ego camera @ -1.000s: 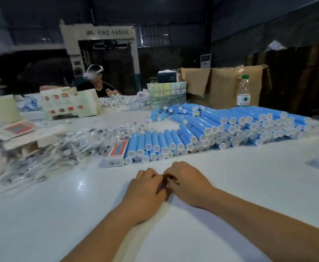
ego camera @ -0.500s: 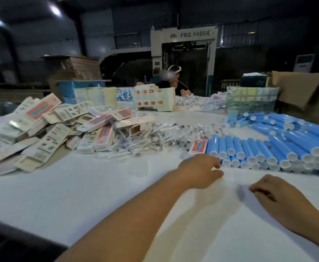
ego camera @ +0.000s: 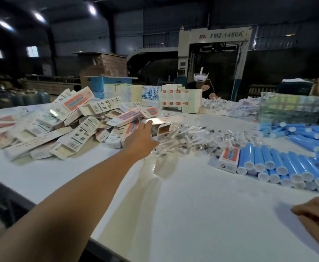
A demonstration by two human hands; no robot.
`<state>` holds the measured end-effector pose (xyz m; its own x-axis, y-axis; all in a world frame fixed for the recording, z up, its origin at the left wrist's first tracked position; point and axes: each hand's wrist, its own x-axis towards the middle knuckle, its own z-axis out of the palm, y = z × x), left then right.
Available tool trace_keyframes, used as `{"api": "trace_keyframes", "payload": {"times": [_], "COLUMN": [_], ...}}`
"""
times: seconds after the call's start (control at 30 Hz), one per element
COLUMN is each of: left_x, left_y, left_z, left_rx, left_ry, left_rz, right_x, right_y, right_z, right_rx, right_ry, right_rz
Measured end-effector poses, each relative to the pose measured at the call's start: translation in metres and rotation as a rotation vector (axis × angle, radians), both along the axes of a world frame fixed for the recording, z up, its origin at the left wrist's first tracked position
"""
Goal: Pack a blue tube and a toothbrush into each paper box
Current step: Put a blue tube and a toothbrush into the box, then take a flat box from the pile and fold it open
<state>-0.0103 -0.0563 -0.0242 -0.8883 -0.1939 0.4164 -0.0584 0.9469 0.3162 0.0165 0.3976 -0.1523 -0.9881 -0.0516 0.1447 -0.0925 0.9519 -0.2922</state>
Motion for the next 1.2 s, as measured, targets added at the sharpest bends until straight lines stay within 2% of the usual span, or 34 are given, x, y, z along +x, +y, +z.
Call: {"api": "trace_keyframes", "payload": {"times": [0.07, 0.1, 0.23, 0.3, 0.43, 0.57, 0.6, 0.67, 0.77, 0.83, 0.9, 0.97, 1.03, 1.1, 1.2], "left_x": [-0.014, -0.021, -0.043, -0.049, -0.048, -0.022, -0.011, 0.012, 0.047, 0.068, 0.087, 0.1, 0.109, 0.115, 0.117], "left_y": [0.013, 0.019, 0.034, 0.034, 0.033, 0.035, 0.037, 0.045, 0.07, 0.093, 0.122, 0.157, 0.196, 0.233, 0.277], "left_z": [-0.001, -0.001, -0.013, -0.017, 0.001, 0.048, 0.06, 0.081, 0.106, 0.117, 0.116, 0.103, 0.074, 0.037, -0.015], "left_rx": [-0.004, -0.028, -0.363, -0.35, 0.024, 0.594, 0.68, 0.77, 0.778, 0.657, 0.306, -0.159, -0.516, -0.65, -0.678], "left_ry": [0.075, 0.119, 0.158, 0.175, 0.329, 0.541, 0.586, 0.66, 0.695, 0.615, 0.607, 0.721, 0.806, 0.823, 0.779], "left_rz": [0.01, 0.031, 0.121, 0.144, 0.148, -0.015, -0.057, -0.147, -0.326, -0.488, -0.581, -0.602, -0.633, -0.662, -0.776], "right_x": [0.029, 0.046, 0.068, 0.068, 0.073, 0.075, 0.075, 0.075, 0.073, 0.074, 0.076, 0.081, 0.087, 0.092, 0.096], "right_y": [-0.009, -0.013, -0.025, -0.028, -0.032, -0.031, -0.031, -0.03, -0.028, -0.027, -0.027, -0.027, -0.028, -0.027, -0.026], "right_z": [0.025, 0.037, 0.06, 0.064, 0.071, 0.071, 0.071, 0.071, 0.07, 0.071, 0.071, 0.076, 0.084, 0.095, 0.104], "right_rx": [-0.181, -0.179, -0.087, -0.126, -0.168, -0.117, -0.103, -0.071, -0.044, -0.086, -0.241, -0.55, -1.014, -1.336, -1.452], "right_ry": [0.2, 0.303, 0.282, 0.264, 0.278, 0.259, 0.262, 0.249, 0.192, 0.19, 0.22, 0.225, 0.087, -0.14, -0.358], "right_rz": [0.029, 0.074, 0.086, 0.093, 0.126, 0.148, 0.154, 0.162, 0.153, 0.153, 0.144, 0.12, 0.088, 0.063, 0.089]}}
